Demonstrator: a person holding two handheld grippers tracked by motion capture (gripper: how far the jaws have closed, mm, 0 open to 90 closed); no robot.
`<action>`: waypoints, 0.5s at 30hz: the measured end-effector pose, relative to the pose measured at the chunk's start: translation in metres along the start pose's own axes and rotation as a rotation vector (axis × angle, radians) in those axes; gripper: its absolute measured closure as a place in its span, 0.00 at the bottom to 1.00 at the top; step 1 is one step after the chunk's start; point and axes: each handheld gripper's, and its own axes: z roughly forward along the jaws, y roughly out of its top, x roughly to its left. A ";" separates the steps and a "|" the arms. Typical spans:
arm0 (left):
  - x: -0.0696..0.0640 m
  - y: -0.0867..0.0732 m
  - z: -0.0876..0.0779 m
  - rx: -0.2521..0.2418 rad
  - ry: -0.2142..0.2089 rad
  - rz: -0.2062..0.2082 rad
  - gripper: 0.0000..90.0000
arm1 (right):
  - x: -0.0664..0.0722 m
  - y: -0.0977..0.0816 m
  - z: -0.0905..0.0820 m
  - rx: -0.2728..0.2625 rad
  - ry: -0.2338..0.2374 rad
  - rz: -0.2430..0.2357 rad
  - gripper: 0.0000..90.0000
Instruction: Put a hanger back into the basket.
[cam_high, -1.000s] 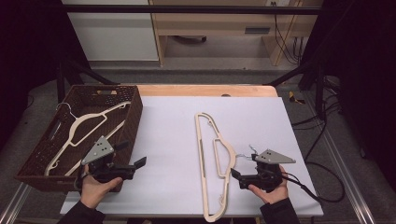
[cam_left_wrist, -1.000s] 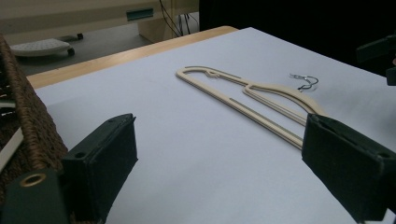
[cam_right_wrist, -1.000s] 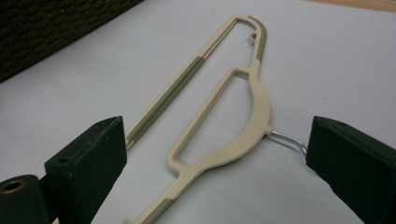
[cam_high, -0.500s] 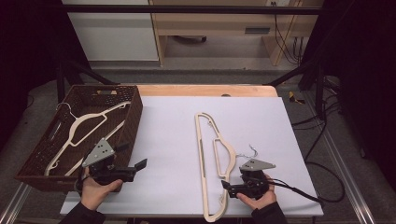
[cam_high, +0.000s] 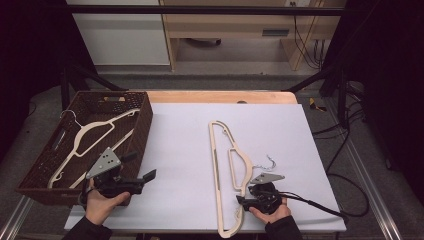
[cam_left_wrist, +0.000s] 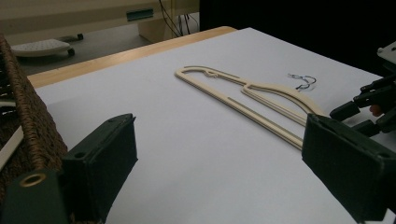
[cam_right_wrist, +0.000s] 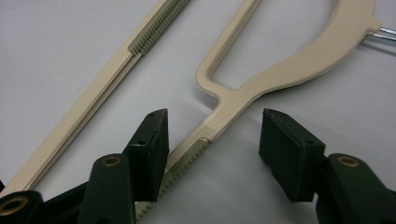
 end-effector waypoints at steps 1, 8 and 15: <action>0.000 0.000 0.000 0.001 0.000 0.001 0.11 | -0.001 0.000 0.000 0.003 -0.008 -0.006 0.50; -0.001 0.000 0.000 0.000 -0.002 0.003 0.12 | -0.002 0.001 -0.001 0.019 0.041 0.036 0.66; -0.001 0.000 0.000 0.000 -0.002 0.004 0.12 | -0.008 0.001 -0.004 0.015 0.078 0.077 0.71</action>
